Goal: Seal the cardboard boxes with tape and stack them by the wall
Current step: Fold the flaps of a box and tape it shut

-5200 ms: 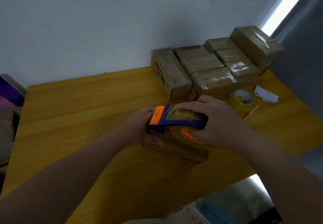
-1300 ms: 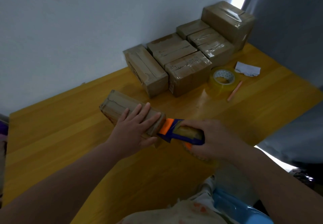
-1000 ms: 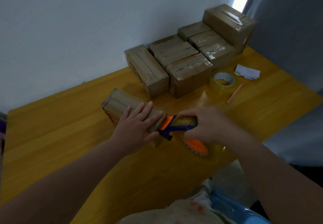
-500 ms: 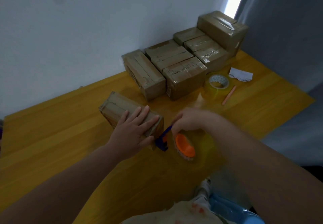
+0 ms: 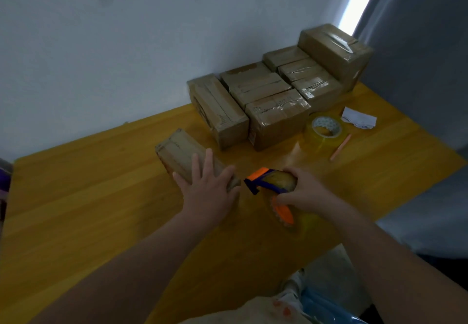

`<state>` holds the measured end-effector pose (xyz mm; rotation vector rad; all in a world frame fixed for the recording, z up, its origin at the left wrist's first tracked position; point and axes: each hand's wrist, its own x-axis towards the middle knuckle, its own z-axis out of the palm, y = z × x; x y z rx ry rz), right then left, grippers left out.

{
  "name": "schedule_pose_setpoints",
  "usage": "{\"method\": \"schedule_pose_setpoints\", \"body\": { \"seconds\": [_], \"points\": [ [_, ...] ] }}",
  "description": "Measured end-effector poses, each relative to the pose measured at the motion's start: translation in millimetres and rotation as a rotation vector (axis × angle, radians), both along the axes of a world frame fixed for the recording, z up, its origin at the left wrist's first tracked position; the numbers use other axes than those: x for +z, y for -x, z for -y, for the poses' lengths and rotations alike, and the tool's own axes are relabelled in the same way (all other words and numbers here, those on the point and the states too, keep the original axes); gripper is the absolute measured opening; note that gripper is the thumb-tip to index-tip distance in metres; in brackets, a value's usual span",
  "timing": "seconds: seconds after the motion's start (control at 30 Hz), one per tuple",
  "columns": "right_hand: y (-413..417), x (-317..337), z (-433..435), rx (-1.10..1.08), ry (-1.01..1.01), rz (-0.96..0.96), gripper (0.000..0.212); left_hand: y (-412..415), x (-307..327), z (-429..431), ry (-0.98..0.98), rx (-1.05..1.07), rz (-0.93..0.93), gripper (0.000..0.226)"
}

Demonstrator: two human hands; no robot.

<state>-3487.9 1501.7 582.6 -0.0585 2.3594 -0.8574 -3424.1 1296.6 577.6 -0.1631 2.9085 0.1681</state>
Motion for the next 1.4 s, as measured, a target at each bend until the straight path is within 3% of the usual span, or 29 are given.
{"method": "schedule_pose_setpoints", "body": {
  "seconds": [0.1,0.2,0.33,0.47,0.63,0.8,1.1,1.2,1.3,1.33,1.4],
  "points": [
    [-11,-17,-5,-0.033,0.065,-0.029,0.089,0,-2,-3,-0.035,0.048,0.049,0.045],
    [-17,-25,-10,-0.068,0.063,-0.03,0.083,-3,-2,5,0.011,-0.036,0.035,0.047],
    [-14,-25,-12,-0.058,-0.147,-0.055,0.064,-4,3,18,0.055,-0.204,0.081,0.055],
    [-18,-30,-12,-0.054,-0.235,-0.129,0.064,1,11,31,0.129,-0.369,0.131,0.058],
    [-22,-35,-21,-0.036,-0.146,-0.159,0.062,-1,12,40,0.161,-0.443,0.139,0.062],
    [-25,-19,-24,-0.131,0.017,-0.189,0.057,-5,6,48,0.061,-0.43,0.113,0.059],
    [-32,24,-18,-0.068,0.239,-0.35,0.061,-8,9,57,0.056,-0.418,0.144,0.087],
    [-36,32,-13,-0.022,0.318,-0.388,0.065,-13,19,63,-0.094,-0.29,0.144,0.084],
    [-40,36,-7,0.006,0.366,-0.418,0.069,-23,36,55,-0.407,-0.025,-0.146,0.055],
    [-41,36,-5,0.013,0.371,-0.427,0.07,-27,42,51,-0.565,0.122,-0.221,0.051],
    [-44,37,-1,0.034,0.389,-0.455,0.069,-32,54,42,-1.034,0.462,-0.149,0.057]
  ]
}}
